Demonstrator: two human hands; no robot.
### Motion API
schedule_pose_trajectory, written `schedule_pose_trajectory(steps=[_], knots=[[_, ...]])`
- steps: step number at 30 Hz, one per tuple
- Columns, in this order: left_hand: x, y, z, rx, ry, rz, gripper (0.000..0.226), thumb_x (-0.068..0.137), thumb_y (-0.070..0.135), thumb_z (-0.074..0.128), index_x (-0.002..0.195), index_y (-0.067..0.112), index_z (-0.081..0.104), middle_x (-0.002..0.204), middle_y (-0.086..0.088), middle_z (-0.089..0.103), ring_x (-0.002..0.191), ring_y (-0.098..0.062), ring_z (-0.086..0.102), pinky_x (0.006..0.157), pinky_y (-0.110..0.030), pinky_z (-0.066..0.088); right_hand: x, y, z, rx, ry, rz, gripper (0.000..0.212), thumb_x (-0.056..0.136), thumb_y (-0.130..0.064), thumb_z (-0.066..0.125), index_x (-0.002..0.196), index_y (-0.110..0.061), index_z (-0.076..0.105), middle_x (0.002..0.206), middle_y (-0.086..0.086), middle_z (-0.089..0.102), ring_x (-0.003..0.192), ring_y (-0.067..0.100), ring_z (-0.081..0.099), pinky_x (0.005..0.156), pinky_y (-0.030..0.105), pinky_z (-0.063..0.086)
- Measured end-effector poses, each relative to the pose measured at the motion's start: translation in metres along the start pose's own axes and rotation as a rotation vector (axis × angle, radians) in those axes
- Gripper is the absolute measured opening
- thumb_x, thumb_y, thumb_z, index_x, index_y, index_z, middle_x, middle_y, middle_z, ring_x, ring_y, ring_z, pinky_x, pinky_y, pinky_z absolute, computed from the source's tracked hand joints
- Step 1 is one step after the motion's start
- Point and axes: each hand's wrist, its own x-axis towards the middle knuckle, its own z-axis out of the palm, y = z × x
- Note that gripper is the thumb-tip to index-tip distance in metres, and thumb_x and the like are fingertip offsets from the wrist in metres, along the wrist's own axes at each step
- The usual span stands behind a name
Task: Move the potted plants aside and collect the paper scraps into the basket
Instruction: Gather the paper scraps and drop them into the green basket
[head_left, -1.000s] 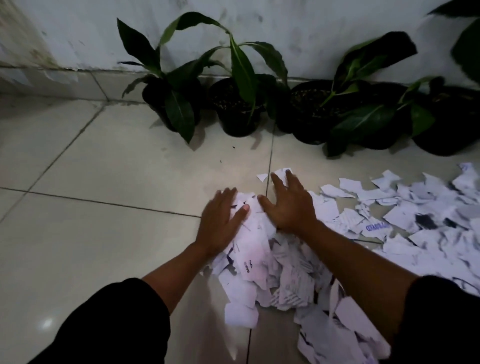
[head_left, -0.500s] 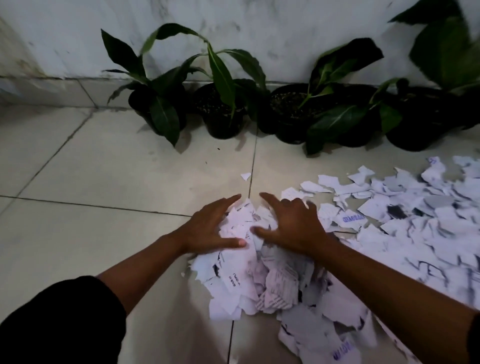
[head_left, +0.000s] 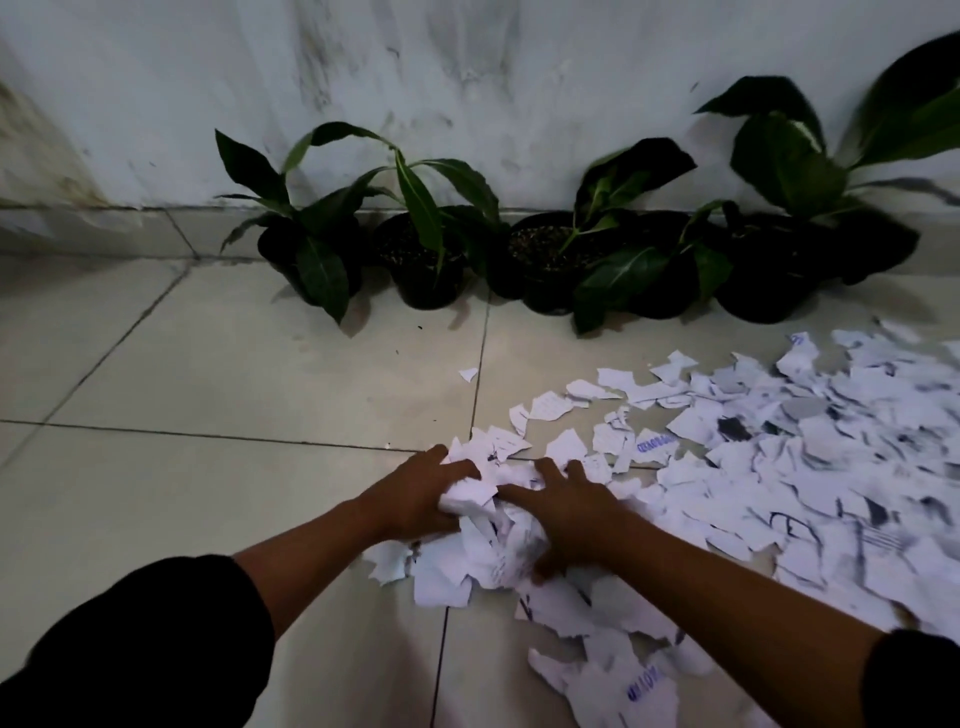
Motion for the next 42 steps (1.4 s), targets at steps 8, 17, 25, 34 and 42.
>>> schedule_pose_trajectory(steps=[8,17,25,34,42], knots=[[0.012,0.023,-0.039,-0.305,0.246,-0.070,0.028,0.083,0.016,0.060,0.109,0.006,0.065,0.105,-0.008,0.066,0.098,-0.024,0.060,0.067,-0.012,0.037,-0.015,0.017,-0.012,0.361,0.388,0.112,0.037,0.084,-0.034,0.065,0.119,-0.021,0.057,0.118,0.007,0.056,0.108,0.026,0.057,0.083,0.028,0.043],[0.051,0.099,-0.087,-0.802,0.245,-0.066,0.023,0.075,0.003,0.067,0.091,0.019,0.067,0.089,-0.010,0.065,0.078,-0.020,0.056,0.070,-0.031,0.043,-0.079,0.063,-0.040,1.001,0.718,0.395,0.023,0.077,-0.012,0.074,0.100,-0.011,0.070,0.093,0.009,0.071,0.074,0.019,0.062,0.066,0.023,0.048],[0.092,0.202,-0.108,-1.113,0.133,-0.099,0.031,0.083,-0.010,0.058,0.111,0.003,0.060,0.092,-0.020,0.060,0.081,-0.030,0.056,0.066,-0.033,0.044,-0.152,0.139,-0.056,1.382,0.891,0.510,0.027,0.070,0.002,0.076,0.097,0.000,0.071,0.093,0.010,0.072,0.085,0.024,0.067,0.079,0.033,0.054],[0.118,0.361,-0.099,-1.088,-0.019,0.019,0.023,0.082,-0.004,0.062,0.104,0.005,0.059,0.097,-0.018,0.055,0.085,-0.030,0.054,0.050,-0.025,0.046,-0.282,0.217,-0.027,1.806,1.154,0.597,0.040,0.064,0.002,0.078,0.102,0.007,0.067,0.094,0.025,0.069,0.076,0.036,0.068,0.060,0.036,0.058],[0.105,0.577,-0.071,-1.131,-0.254,0.274,0.017,0.085,-0.008,0.054,0.098,0.002,0.057,0.073,-0.011,0.054,0.042,-0.013,0.053,0.036,-0.013,0.039,-0.486,0.341,0.036,1.811,1.625,0.547,0.066,0.058,0.005,0.083,0.120,0.002,0.059,0.117,0.022,0.065,0.105,0.038,0.065,0.088,0.056,0.051]])
